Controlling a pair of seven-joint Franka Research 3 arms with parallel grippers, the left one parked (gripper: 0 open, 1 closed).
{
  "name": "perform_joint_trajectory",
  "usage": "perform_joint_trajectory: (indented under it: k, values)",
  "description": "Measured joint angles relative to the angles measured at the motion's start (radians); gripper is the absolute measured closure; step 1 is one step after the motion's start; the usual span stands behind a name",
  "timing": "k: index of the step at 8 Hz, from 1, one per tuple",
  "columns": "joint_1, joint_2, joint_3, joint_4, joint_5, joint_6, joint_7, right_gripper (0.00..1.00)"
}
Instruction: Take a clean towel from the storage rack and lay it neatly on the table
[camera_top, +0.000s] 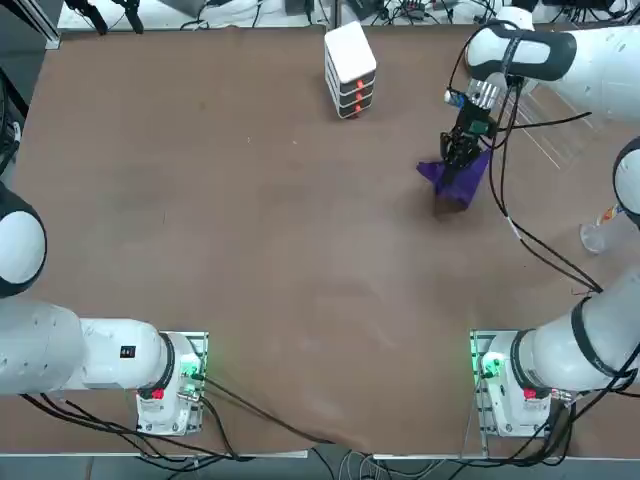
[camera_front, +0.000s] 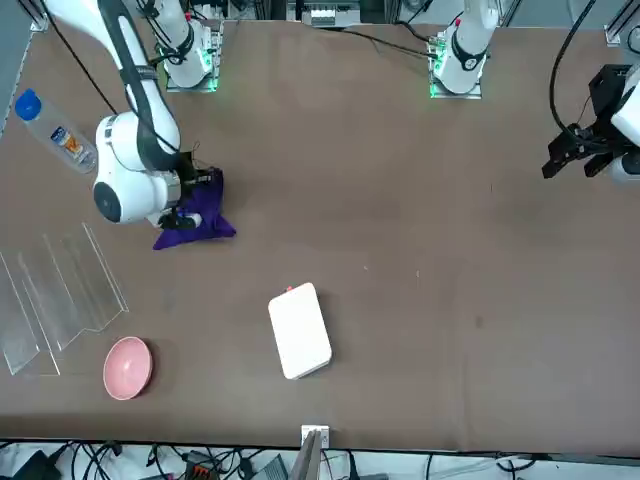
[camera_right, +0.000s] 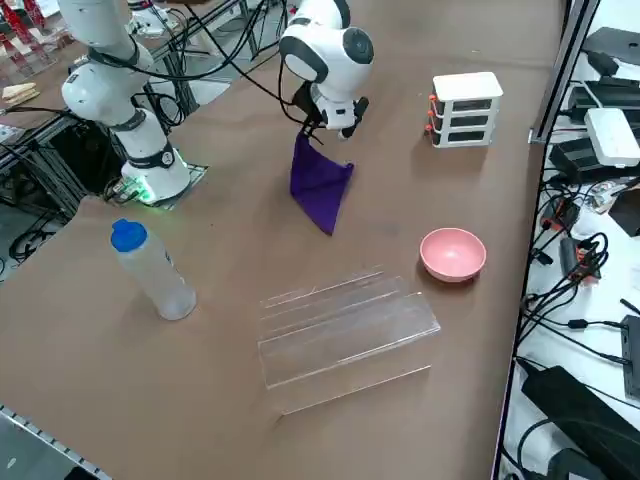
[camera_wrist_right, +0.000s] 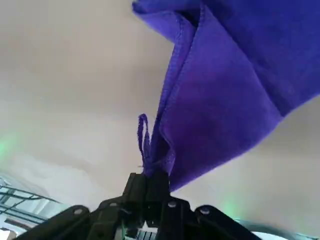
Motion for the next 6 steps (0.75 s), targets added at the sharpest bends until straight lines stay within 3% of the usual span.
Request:
perform_joint_trajectory:
  k: [3, 6]
  values:
    - [0.023, -0.023, 0.032, -0.032, 0.005, -0.005, 0.0, 0.99]
    - [0.056, -0.026, 0.039, -0.05, 0.005, -0.005, 0.0, 0.97]
